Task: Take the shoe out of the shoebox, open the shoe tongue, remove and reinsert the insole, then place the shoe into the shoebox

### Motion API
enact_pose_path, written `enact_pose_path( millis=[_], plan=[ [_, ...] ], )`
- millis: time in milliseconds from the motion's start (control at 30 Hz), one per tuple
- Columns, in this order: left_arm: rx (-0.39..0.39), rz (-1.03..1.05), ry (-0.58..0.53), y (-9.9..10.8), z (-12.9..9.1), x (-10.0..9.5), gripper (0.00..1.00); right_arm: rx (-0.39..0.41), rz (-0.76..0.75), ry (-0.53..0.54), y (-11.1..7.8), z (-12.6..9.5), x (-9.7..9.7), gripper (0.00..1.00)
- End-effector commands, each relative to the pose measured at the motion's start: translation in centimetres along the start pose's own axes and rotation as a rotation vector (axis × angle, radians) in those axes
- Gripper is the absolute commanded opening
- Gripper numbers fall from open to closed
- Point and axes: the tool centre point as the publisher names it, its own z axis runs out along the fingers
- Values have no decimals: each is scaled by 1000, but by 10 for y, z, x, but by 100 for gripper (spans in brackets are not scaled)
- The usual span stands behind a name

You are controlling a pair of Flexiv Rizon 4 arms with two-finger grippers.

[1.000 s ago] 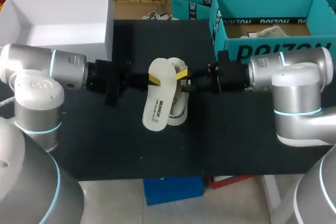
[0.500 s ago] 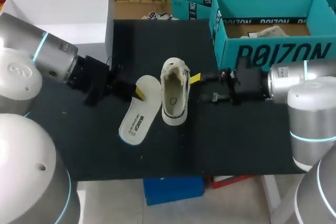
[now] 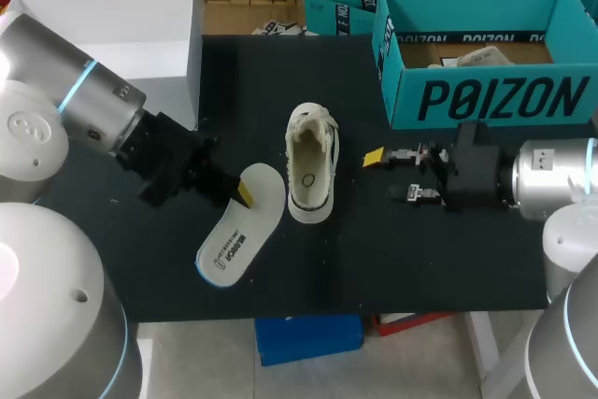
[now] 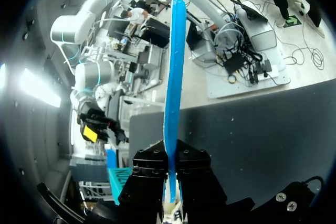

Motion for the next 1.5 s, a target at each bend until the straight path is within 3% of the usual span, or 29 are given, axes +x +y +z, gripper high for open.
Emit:
enact_pose_path(
  millis=[33, 400, 533, 1500],
  plan=[
    [17, 0, 13, 2, 6, 1, 0, -27, -1, -17, -8, -25, 6, 100],
    [69, 1, 55, 5, 17, 0, 0, 0, -10, -50, -14, -45, 16, 100],
    [83, -15, 116, 8, 19, -1, 0, 0, -10, -50, -14, -45, 16, 100],
    [111, -40, 173, 80, 65, 6, 0, 0, -10, -50, -14, -45, 16, 100]
  ],
)
